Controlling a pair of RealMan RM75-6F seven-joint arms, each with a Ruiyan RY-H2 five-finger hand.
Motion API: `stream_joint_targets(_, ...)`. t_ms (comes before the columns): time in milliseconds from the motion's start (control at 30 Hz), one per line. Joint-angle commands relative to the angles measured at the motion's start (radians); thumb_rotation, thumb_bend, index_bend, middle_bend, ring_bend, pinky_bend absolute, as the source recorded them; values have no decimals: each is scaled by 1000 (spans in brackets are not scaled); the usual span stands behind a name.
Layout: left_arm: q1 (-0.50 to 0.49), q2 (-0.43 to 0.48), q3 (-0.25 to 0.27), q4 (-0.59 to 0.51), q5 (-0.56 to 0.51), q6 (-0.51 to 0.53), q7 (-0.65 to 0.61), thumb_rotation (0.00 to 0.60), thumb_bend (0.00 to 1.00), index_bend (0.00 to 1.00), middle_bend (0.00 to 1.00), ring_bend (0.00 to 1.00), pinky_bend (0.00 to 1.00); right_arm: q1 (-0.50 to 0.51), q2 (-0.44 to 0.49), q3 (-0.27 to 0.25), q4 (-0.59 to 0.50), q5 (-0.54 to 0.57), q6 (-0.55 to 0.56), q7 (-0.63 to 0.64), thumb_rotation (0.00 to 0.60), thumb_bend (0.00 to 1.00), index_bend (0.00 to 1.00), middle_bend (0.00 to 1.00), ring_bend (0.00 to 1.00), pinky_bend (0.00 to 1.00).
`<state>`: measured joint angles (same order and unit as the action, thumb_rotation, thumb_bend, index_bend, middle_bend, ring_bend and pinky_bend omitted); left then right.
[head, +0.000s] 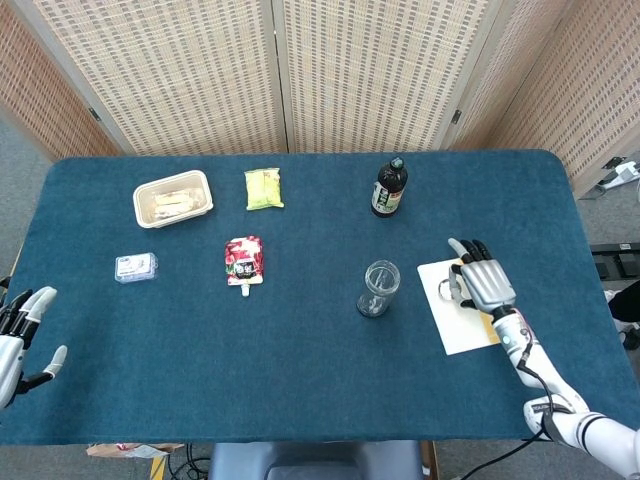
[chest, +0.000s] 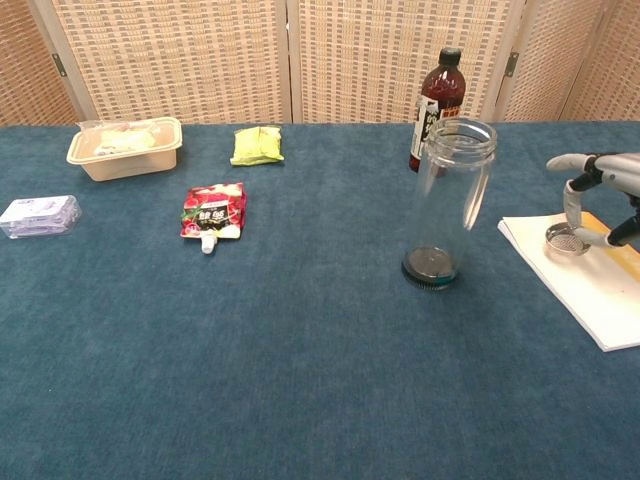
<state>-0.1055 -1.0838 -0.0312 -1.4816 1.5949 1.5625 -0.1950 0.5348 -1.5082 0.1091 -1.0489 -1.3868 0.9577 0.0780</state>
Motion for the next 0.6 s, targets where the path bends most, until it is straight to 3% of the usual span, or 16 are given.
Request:
stream_joint_targets(33, 0, -2, 0, -1, 0, 0, 6, 600, 350, 0, 91, 0, 102, -1, 44, 11, -72, -4, 29, -31, 600, 426, 581, 59, 0, 0)
stream_joint_targets(600, -1, -10, -2, -10, -10, -9, 41, 600, 350, 0, 91, 0, 102, 9, 317, 96, -591, 29, 123, -243, 600, 410, 581, 59, 0, 0)
